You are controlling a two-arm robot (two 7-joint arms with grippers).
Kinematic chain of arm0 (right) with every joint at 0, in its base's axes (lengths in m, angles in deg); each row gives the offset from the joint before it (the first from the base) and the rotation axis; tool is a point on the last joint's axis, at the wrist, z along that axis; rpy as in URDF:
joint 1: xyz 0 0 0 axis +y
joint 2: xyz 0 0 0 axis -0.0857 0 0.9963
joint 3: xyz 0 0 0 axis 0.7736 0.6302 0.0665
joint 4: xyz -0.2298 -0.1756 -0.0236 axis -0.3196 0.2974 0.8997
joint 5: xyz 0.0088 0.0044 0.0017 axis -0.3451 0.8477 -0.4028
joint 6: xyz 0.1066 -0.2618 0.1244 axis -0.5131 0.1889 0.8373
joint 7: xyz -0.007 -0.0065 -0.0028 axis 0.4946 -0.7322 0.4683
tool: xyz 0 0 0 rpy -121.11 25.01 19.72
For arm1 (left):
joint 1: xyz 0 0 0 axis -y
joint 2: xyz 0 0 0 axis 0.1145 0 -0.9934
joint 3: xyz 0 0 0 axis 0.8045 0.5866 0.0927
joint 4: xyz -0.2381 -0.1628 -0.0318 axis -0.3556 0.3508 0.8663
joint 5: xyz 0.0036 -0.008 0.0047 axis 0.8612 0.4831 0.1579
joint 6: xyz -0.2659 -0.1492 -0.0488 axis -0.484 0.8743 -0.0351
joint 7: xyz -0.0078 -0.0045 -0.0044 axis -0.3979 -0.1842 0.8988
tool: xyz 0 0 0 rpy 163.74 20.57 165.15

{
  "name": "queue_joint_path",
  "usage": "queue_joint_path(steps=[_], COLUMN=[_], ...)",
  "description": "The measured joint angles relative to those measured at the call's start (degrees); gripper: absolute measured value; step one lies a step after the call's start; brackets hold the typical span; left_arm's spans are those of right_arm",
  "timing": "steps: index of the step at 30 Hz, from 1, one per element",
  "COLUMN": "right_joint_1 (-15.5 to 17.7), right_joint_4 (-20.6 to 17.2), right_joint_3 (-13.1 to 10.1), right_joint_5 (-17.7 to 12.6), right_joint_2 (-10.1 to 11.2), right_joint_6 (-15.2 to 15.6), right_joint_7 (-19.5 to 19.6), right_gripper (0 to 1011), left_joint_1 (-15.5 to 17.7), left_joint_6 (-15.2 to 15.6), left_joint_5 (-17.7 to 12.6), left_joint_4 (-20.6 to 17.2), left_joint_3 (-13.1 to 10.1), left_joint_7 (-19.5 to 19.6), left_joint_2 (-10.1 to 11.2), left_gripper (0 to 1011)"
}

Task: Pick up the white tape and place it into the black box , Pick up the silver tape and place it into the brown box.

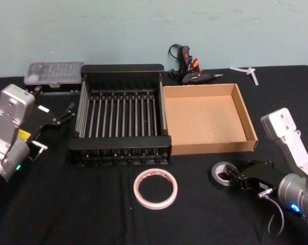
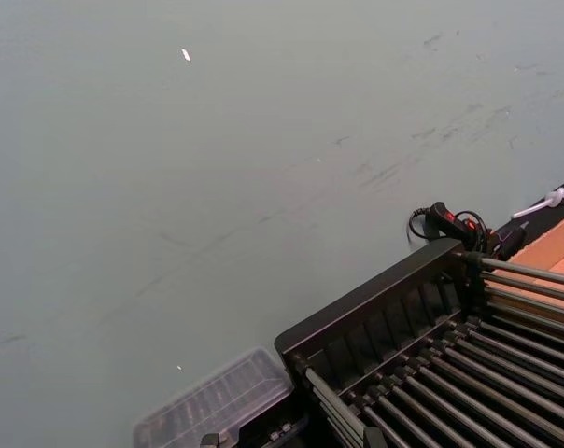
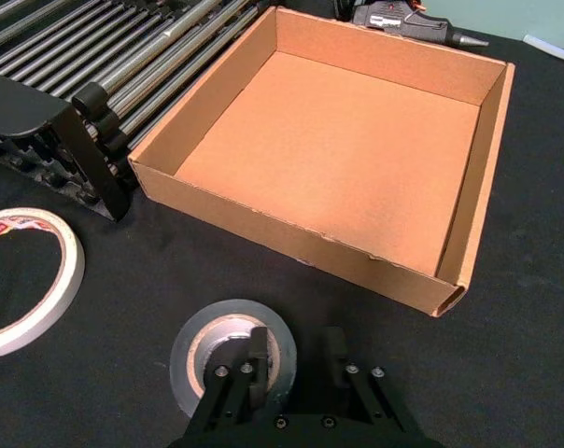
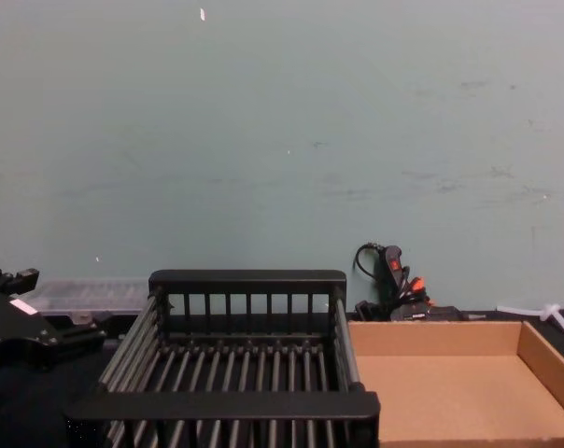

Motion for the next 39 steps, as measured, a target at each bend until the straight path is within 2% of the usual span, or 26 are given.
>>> queue_joint_path(steps=[4, 5, 9, 17, 31, 39], right_joint_1=[0.0, 0.0, 0.0, 0.1, 0.6, -1.3], right_joint_4=[0.0, 0.0, 0.0, -0.1, -3.3, -3.5], right_joint_3=[0.0, 0.0, 0.0, -0.2, -2.4, -3.0], right_joint_5=[0.0, 0.0, 0.0, 0.0, 1.3, 3.0], right_joint_2=[0.0, 0.0, 0.0, -0.1, -0.2, -0.7], right_joint_6=[0.0, 0.0, 0.0, -0.1, -1.3, -3.0], right_joint_7=[0.0, 0.0, 0.0, -0.1, -2.5, -3.6], right_gripper=[277, 218, 145, 142, 142, 142], left_joint_1=[0.0, 0.0, 0.0, 0.0, 0.0, 0.0], left_joint_6=[0.0, 0.0, 0.0, 0.0, 0.0, 0.0], left_joint_5=[0.0, 0.0, 0.0, 0.0, 0.0, 0.0], left_joint_4=[0.0, 0.0, 0.0, 0.0, 0.0, 0.0], left_joint_3=[0.0, 0.0, 0.0, 0.0, 0.0, 0.0], left_joint_7=[0.0, 0.0, 0.0, 0.0, 0.0, 0.0], left_joint_2=[0.0, 0.0, 0.0, 0.0, 0.0, 0.0], left_gripper=[1001, 1001, 1001, 1001, 1001, 1001])
